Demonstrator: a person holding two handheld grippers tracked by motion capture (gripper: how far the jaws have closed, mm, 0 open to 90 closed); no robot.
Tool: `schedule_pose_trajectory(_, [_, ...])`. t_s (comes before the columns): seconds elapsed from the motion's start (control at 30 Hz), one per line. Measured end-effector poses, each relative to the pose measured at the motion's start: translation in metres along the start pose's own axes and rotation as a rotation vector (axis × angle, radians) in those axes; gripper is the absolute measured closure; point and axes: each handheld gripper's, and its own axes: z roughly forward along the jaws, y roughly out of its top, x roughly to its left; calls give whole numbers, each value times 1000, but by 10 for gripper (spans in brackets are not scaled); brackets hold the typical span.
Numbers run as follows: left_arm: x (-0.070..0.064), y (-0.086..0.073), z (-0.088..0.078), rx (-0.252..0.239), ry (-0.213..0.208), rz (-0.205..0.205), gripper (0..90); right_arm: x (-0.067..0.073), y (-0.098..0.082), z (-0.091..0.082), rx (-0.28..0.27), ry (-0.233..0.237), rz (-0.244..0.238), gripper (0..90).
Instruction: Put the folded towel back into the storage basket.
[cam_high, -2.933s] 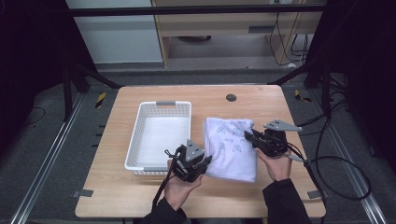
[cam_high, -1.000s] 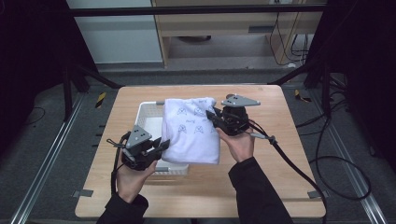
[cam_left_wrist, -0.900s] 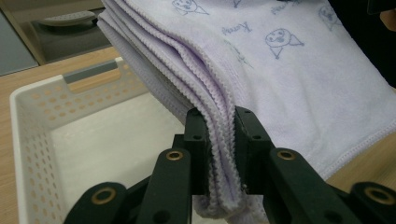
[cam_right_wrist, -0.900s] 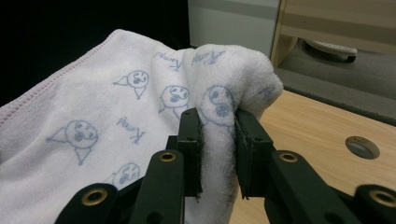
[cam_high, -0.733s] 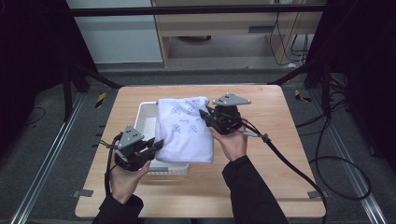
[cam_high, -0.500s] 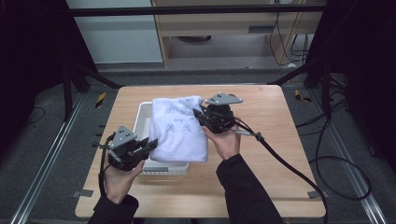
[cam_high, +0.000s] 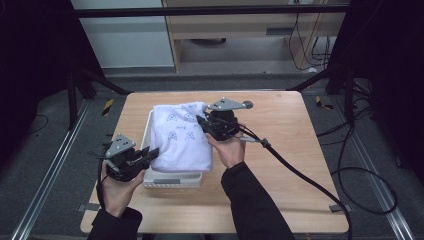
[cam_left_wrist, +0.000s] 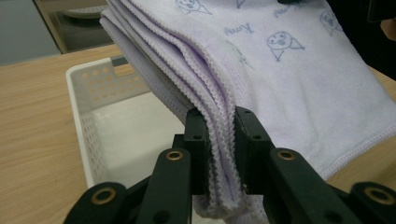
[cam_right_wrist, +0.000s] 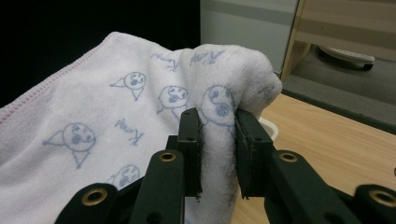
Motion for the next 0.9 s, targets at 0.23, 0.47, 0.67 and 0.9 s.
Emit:
schedule_pose_trajectory(0.23, [14,-3,0,-1,11,-23,756,7,4,13,-7,0,-13,742])
schedule_pose_trajectory(0.47, [27,-7,1,10,38,-42,756,14,3,29,-10,7,-10,742])
schedule_pose_trajectory(0.67, [33,-10,6,29,47,-40,757,12,-2,41,3,13,6,742])
schedule_pose_trajectory(0.9, [40,-13,10,40,59,-47,757,11,-7,52,3,22,16,741])
